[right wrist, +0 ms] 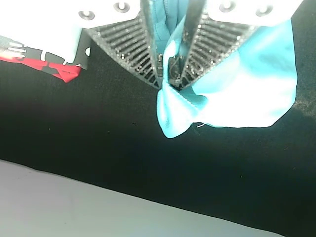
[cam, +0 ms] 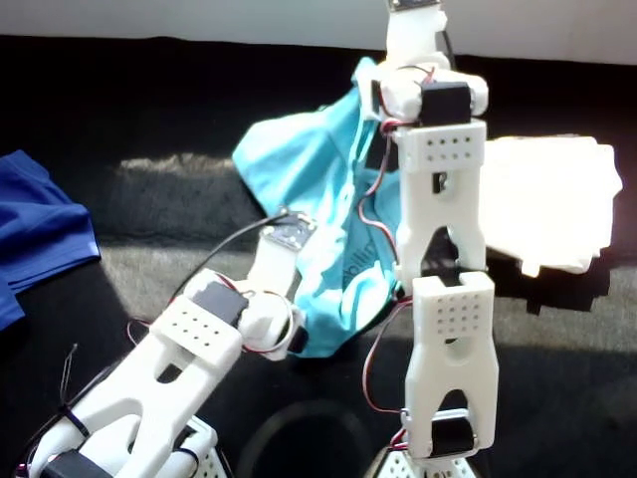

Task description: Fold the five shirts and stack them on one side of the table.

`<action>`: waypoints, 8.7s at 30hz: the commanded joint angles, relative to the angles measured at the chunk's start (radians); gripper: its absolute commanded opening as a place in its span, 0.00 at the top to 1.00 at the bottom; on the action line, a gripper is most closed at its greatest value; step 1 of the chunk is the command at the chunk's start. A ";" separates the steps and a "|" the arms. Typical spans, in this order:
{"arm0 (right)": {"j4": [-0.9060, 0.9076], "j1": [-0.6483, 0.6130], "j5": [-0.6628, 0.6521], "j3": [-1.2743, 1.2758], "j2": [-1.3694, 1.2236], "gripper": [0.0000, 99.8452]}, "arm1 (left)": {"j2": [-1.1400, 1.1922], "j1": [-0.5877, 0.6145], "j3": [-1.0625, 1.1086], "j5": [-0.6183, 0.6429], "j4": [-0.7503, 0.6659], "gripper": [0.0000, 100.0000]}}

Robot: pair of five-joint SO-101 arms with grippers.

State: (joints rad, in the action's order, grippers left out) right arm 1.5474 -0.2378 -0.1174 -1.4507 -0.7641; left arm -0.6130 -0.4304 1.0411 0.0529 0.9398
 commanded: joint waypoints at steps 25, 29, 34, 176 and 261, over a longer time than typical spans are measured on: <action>-0.002 0.005 -0.009 -0.045 0.088 0.99 | 0.232 -0.108 -0.125 0.098 -0.135 0.77; -0.002 0.007 -0.009 -0.045 0.088 0.99 | 0.234 -0.140 -0.134 0.098 -0.138 0.77; -0.005 0.007 -0.009 -0.045 0.087 0.99 | 0.242 -0.163 -0.134 0.178 -0.140 0.80; -0.386 -0.041 0.370 1.920 0.685 0.80 | 0.110 0.621 -0.283 -0.442 0.316 0.99; -0.110 0.160 -0.054 0.321 1.099 0.99 | -0.116 0.634 -1.491 -0.443 0.806 0.99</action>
State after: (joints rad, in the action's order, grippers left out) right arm 1.4216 -0.0859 -0.1634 -1.0564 0.3145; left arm -0.7250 0.1926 -0.4641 -0.3844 1.7515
